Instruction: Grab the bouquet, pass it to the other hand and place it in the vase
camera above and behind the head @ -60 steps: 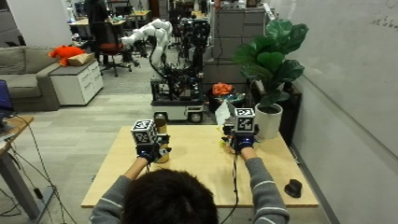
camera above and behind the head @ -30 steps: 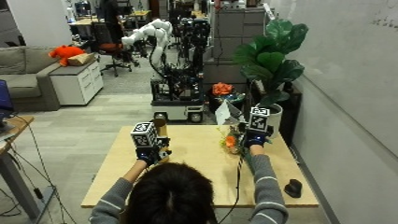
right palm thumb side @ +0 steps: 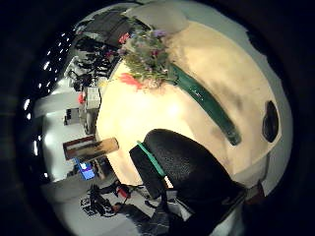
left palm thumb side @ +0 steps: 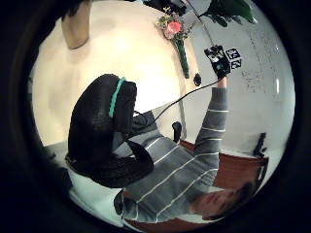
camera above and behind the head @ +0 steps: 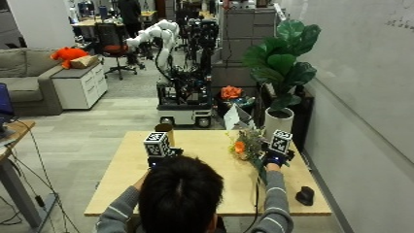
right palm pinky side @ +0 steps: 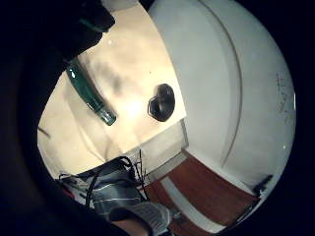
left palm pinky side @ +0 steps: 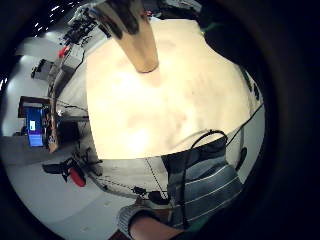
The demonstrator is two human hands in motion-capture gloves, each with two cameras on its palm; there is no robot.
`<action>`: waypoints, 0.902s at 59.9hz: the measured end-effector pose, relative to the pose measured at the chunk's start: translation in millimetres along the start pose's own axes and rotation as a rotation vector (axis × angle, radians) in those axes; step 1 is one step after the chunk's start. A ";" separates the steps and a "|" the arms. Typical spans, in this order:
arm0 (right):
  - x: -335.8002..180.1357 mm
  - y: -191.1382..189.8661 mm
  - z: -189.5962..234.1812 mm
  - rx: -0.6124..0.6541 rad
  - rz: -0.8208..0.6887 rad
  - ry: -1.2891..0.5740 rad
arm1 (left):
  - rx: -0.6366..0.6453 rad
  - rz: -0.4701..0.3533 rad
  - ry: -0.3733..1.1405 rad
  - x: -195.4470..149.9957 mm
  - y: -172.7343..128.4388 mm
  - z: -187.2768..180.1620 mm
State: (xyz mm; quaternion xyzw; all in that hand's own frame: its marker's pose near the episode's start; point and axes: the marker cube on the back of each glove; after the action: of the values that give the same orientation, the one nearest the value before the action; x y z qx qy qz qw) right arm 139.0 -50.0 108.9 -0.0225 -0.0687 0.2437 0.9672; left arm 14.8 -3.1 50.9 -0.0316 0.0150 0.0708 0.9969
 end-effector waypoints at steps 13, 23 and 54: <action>9.7 -10.3 80.0 -0.109 -0.017 0.005 | 0.015 -0.068 -0.042 10.6 13.0 -4.8; 16.8 -18.4 122.5 -0.088 0.025 0.050 | -0.073 -0.049 -0.004 7.3 9.8 4.9; -1.5 -8.2 117.0 0.077 0.061 0.105 | -0.056 -0.020 -0.008 -8.5 1.6 10.5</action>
State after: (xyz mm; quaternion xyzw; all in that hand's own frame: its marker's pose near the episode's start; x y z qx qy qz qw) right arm 124.6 -56.7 225.2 -0.0002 -0.0075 0.2740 0.9617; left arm 6.4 -2.1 61.5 -0.0592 0.0087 0.0612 0.9963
